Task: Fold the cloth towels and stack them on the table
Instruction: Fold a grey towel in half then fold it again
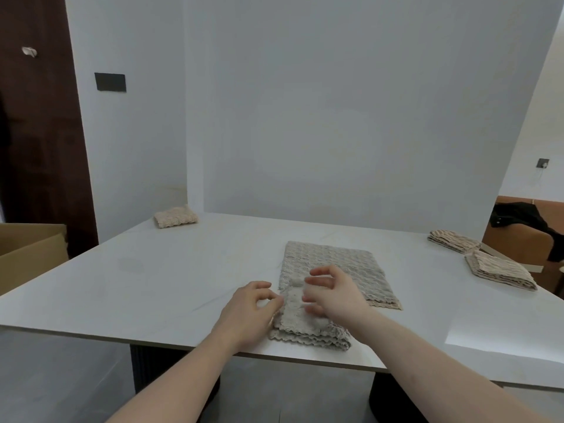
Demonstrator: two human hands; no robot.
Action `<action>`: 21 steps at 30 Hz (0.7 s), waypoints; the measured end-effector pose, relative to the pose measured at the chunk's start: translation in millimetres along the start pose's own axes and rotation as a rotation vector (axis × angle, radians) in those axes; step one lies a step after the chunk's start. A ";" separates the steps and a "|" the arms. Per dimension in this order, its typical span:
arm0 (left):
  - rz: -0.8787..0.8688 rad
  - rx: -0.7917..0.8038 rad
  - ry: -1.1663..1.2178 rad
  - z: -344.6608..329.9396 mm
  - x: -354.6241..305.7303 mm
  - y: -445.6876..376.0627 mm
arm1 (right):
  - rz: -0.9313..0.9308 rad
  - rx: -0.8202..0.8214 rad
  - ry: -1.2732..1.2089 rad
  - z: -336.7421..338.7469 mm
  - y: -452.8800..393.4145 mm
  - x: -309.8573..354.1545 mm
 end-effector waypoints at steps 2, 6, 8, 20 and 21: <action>-0.017 -0.008 0.028 -0.4 -0.2 -1.8 | 0.152 -0.054 0.161 16.3 4.0 5.7; -0.034 -0.009 0.058 2.7 -6.8 2.3 | 0.356 -0.121 0.500 45.4 18.3 -0.5; -0.039 0.003 0.048 1.2 -7.6 2.5 | 0.366 -0.078 0.563 45.0 22.8 -18.9; 0.020 -0.029 0.106 1.6 -0.6 -3.8 | 0.378 0.126 0.751 24.4 7.3 -26.0; 0.022 -0.031 0.096 1.1 0.5 -4.1 | 0.356 0.179 0.790 19.1 7.4 -30.4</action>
Point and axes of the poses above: each hand's wrist, its own y-axis away from the middle knuckle, its own z-axis out of the back of the hand, x = y × z, the point moved 8 cm from there along -y, towards the middle knuckle, and after that the axes turned 10 degrees about z, right-handed, at the moved point
